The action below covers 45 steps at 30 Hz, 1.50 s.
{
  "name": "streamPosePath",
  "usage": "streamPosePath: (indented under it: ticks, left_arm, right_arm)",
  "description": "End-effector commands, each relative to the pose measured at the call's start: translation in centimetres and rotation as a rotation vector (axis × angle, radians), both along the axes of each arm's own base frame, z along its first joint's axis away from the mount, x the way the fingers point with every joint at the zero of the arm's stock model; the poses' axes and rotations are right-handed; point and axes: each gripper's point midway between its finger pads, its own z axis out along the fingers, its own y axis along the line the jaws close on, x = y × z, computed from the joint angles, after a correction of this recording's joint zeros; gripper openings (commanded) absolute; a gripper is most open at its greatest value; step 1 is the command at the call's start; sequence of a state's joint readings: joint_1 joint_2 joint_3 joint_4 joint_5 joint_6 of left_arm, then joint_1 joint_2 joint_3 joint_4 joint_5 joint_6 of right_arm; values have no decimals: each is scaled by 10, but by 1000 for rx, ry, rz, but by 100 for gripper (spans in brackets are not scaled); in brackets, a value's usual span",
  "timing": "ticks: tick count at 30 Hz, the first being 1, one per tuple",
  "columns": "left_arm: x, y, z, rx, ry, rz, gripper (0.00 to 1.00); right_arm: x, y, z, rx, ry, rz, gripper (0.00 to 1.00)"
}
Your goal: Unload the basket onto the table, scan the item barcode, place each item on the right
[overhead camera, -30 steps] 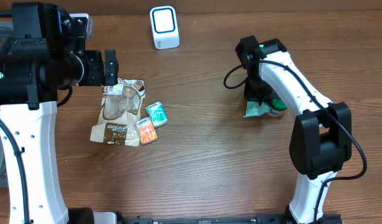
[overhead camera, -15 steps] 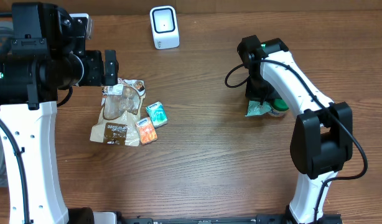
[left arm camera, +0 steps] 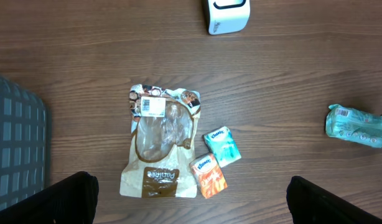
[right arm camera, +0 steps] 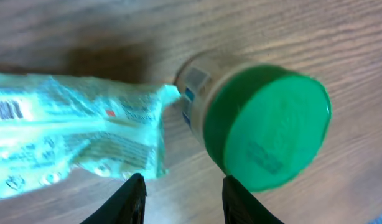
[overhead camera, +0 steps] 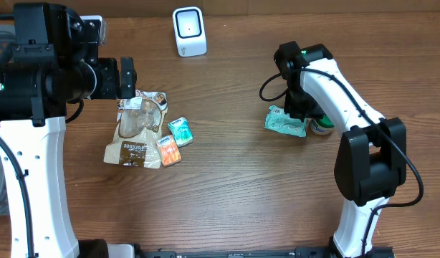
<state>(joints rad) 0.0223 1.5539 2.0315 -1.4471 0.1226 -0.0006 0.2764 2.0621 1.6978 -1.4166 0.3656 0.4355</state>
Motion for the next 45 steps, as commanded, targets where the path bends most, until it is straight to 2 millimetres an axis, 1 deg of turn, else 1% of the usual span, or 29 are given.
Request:
streamPosePath:
  ticks: [1,4,7,8,10,13,15,18,24,29,32,36,39,45]
  left_arm:
    - [0,2,5,1,-17,8,99]
    - [0,2,5,1,-17,8,100]
    - [0,2,5,1,-17,8,100]
    - [0,2,5,1,-17,8,100]
    - [0,2,5,1,-17,9,99]
    - [0,2,5,1,-17,8,100]
    - [0,2,5,1,-17,8,99]
    - [0,2,5,1,-17,9,100]
    - [0,2,5,1,-17,8,100]
    - [0,2,5,1,-17,8,100]
    - [0,2,5,1,-17,8,99]
    - [0,2,5,1,-17,8,100]
    - [0,2,5,1,-17,8,100]
    - [0,2,5,1,-17,9,100]
  right_arm:
    - [10,4,18,31,-27,20,37]
    - [15,13,37,78,-43,35,37]
    - [24,29,57,163,-80,39,37]
    - [26,37,62,211,-87,59,37]
    - [30,54,68,311,-94,98,38]
    - [33,82,68,469,-92,140,38]
    - [33,91,64,512,-84,142,36]
    - [30,92,52,509,-60,158,33]
    - [11,103,18,538,31,191,29]
    - [-4,103,-9,528,87,210,27]
    - [-10,102,-19,525,108,225,27]
    - [-13,100,-29,522,116,233,27]
    - [-11,95,-34,500,106,233,27]
    - [-3,78,-35,454,81,208,27]
